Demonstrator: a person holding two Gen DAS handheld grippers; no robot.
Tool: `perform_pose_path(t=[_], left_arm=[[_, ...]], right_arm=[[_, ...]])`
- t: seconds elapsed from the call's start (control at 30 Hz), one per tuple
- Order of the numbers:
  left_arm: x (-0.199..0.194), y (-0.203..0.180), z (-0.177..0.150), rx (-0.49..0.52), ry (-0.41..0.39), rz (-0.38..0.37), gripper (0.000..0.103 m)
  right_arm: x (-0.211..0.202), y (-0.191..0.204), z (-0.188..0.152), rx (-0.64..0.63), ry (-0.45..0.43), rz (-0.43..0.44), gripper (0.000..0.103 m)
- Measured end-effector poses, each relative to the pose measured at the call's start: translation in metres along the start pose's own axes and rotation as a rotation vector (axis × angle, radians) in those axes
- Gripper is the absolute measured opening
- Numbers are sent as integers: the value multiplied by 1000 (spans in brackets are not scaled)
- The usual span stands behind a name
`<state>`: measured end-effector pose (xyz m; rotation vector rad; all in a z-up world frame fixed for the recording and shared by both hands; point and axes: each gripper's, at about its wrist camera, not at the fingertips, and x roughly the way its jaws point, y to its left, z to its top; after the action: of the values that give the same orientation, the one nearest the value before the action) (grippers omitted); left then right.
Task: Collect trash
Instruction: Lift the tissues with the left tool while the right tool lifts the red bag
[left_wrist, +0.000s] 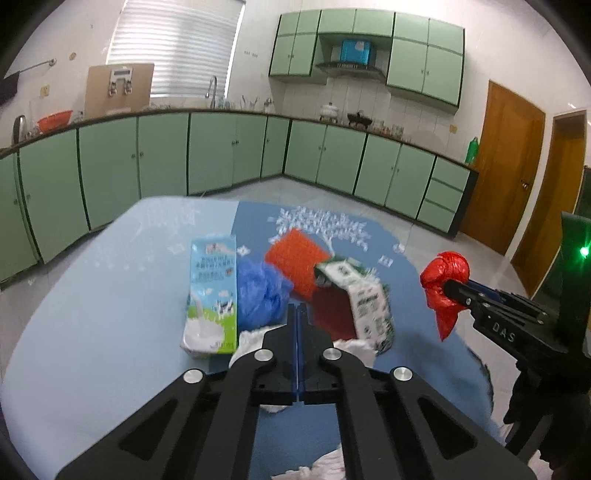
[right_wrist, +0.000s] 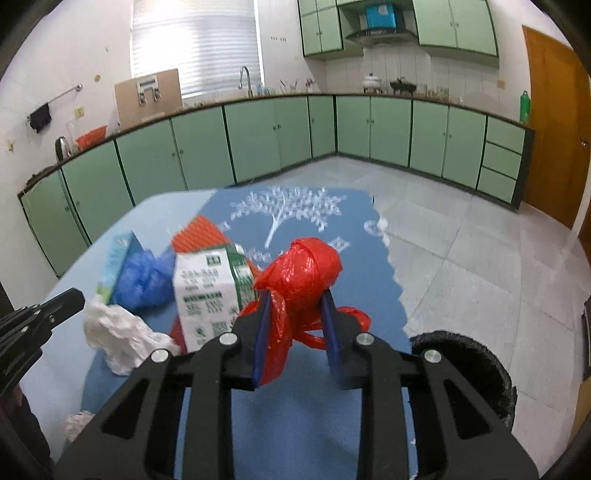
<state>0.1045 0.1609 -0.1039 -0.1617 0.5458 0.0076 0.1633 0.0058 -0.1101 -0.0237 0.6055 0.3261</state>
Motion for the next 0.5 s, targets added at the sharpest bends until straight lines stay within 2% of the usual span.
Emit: perform_pose_path(t=[0.13, 0.2, 0.27, 0.3, 0.33, 0.4, 0.47, 0.5], left_arm=[[-7, -4, 6, 22, -19, -13, 0], [-4, -5, 3, 26, 2, -6, 0], [6, -5, -1, 16, 43, -7, 6], [9, -4, -4, 14, 53, 5, 21], [13, -2, -7, 12, 65, 13, 40], [22, 1, -13, 7, 82, 35, 52], [31, 3, -16, 7, 100, 46, 54], [36, 5, -18, 8, 111, 50, 58]], right_arm=[[-18, -2, 4, 0, -33, -2, 25], [-20, -4, 3, 3, -34, -3, 25], [-20, -4, 1, 1, -29, -7, 25], [-19, -3, -1, 1, -23, -8, 25], [-18, -4, -2, 0, -16, -7, 25], [-13, -2, -7, -7, -1, -9, 25], [-10, -1, -9, -11, 9, -11, 25], [-7, 0, -9, -11, 14, -11, 25]])
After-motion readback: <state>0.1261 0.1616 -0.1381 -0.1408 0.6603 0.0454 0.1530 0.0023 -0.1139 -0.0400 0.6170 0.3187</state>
